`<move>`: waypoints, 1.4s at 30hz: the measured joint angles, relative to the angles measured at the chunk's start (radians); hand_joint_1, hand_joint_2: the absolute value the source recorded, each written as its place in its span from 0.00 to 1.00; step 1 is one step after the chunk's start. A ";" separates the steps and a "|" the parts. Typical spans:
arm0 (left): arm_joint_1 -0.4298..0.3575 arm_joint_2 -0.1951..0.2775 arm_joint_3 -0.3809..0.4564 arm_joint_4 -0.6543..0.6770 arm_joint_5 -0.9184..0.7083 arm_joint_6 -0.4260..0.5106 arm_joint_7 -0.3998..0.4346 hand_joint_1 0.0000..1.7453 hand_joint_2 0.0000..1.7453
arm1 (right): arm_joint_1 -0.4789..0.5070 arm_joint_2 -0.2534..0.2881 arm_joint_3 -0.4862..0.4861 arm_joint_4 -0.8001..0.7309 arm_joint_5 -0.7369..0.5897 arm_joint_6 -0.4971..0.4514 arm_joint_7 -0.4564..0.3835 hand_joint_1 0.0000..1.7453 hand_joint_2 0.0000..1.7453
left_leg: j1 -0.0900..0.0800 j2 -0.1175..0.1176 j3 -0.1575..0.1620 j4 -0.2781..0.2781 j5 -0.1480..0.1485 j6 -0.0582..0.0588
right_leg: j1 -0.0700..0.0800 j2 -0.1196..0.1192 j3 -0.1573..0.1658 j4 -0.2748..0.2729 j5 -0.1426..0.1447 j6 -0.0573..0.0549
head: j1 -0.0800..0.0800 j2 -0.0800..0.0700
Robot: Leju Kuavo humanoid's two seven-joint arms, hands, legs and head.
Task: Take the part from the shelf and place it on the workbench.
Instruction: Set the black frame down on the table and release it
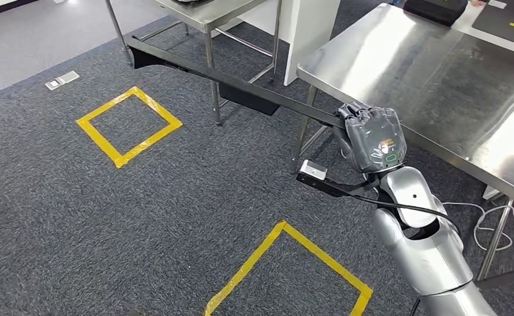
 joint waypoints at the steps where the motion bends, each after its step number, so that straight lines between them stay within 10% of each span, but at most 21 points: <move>1: 0.000 0.000 0.000 0.000 0.000 0.000 0.000 0.00 1.00 | 0.001 -0.001 0.000 0.000 0.000 0.000 0.000 1.00 1.00 | 0.000 0.013 0.000 0.000 -0.001 -0.001 | -0.003 -0.007 0.017 -0.027 0.012 0.009 | 0.000 0.000; 3: 0.000 -0.002 0.000 0.000 -0.001 0.000 0.000 0.00 1.00 | -0.001 -0.001 0.000 0.000 0.000 0.001 0.000 1.00 1.00 | -0.001 0.037 0.004 0.001 -0.004 -0.007 | -0.006 -0.052 0.096 -0.166 0.056 0.021 | 0.001 0.000; 6: -0.001 -0.003 0.000 0.000 -0.001 0.000 0.000 0.00 1.00 | -0.005 0.000 0.000 0.000 0.000 0.002 0.000 1.00 1.00 | -0.012 0.070 0.014 0.001 -0.013 -0.024 | 0.009 -0.115 0.163 -0.284 0.094 0.006 | 0.001 0.000; 9: -0.003 -0.004 0.000 0.000 -0.001 0.000 0.001 0.00 1.00 | -0.008 -0.001 -0.002 -0.001 0.000 0.002 0.000 1.00 1.00 | -0.009 0.087 0.022 0.005 -0.026 -0.041 | 0.005 -0.073 0.163 -0.289 0.102 -0.016 | -0.004 0.000; 13: -0.002 -0.004 0.000 -0.001 -0.001 -0.001 0.002 0.00 1.00 | -0.010 0.005 0.002 -0.002 0.001 0.003 0.000 1.00 1.00 | 0.000 -0.030 -0.062 0.199 -0.135 -0.053 | -0.012 -0.017 0.167 -0.294 0.108 -0.052 | -0.014 0.000; 15: 0.001 -0.004 0.000 0.000 -0.001 -0.002 0.004 0.00 1.00 | -0.008 0.009 0.005 -0.001 0.001 0.003 0.000 1.00 1.00 | 0.002 -0.044 -0.109 0.280 -0.152 -0.056 | -0.011 0.017 0.167 -0.294 0.109 -0.053 | -0.015 0.000; 19: 0.002 -0.002 0.000 0.000 0.000 -0.007 0.005 0.00 1.00 | -0.011 0.010 0.007 0.005 -0.001 0.003 -0.003 1.00 1.00 | 0.019 -0.087 -0.035 0.091 -0.031 -0.062 | -0.012 0.075 0.162 -0.280 0.105 -0.045 | -0.015 0.000; 21: 0.002 -0.002 0.000 0.000 0.000 -0.010 0.006 0.00 1.00 | -0.016 0.011 0.007 0.008 -0.005 0.003 -0.004 1.00 1.00 | 0.021 -0.116 -0.008 0.029 -0.014 -0.058 | -0.008 0.099 0.151 -0.273 0.104 -0.030 | -0.014 0.000; 24: -0.001 -0.002 0.000 0.000 0.000 -0.011 0.006 0.00 1.00 | -0.019 0.008 0.006 0.011 -0.008 0.002 -0.004 1.00 1.00 | 0.012 -0.090 -0.005 0.018 -0.010 -0.034 | -0.006 0.120 0.136 -0.277 0.112 -0.004 | -0.015 0.000; 28: -0.002 -0.003 0.000 0.000 -0.001 -0.016 0.008 0.00 1.00 | -0.025 0.008 0.007 0.014 -0.008 0.002 -0.004 1.00 1.00 | 0.009 -0.040 0.000 0.007 -0.002 -0.006 | -0.003 0.015 0.050 -0.112 0.041 -0.007 | -0.005 0.000; 31: 0.000 -0.003 0.000 0.000 -0.001 -0.019 0.011 0.00 1.00 | -0.023 0.010 0.007 0.018 -0.003 0.002 0.001 1.00 1.00 | 0.007 -0.001 -0.001 0.007 -0.004 -0.006 | -0.007 -0.001 0.004 -0.017 0.020 0.002 | -0.004 0.000; 34: -0.001 -0.004 0.000 0.000 -0.002 -0.022 0.012 0.00 1.00 | -0.025 0.013 0.007 0.022 0.003 0.002 0.003 1.00 1.00 | 0.005 0.034 0.004 0.008 -0.010 -0.015 | -0.008 -0.049 0.098 -0.188 0.083 0.018 | -0.003 0.000; 38: -0.002 -0.004 0.000 0.000 -0.008 -0.069 0.017 0.00 1.00 | -0.028 0.018 0.007 0.022 0.027 -0.002 0.004 1.00 1.00 | -0.004 0.070 0.019 0.003 -0.020 -0.040 | 0.012 -0.071 0.148 -0.274 0.102 -0.010 | -0.008 0.000; 42: -0.005 -0.002 0.000 0.000 -0.008 -0.102 0.030 0.00 1.00 | -0.028 0.022 0.007 0.021 0.043 -0.008 0.006 1.00 1.00 | 0.007 0.003 -0.011 0.089 -0.082 -0.058 | -0.011 -0.039 0.156 -0.283 0.107 -0.047 | -0.016 0.000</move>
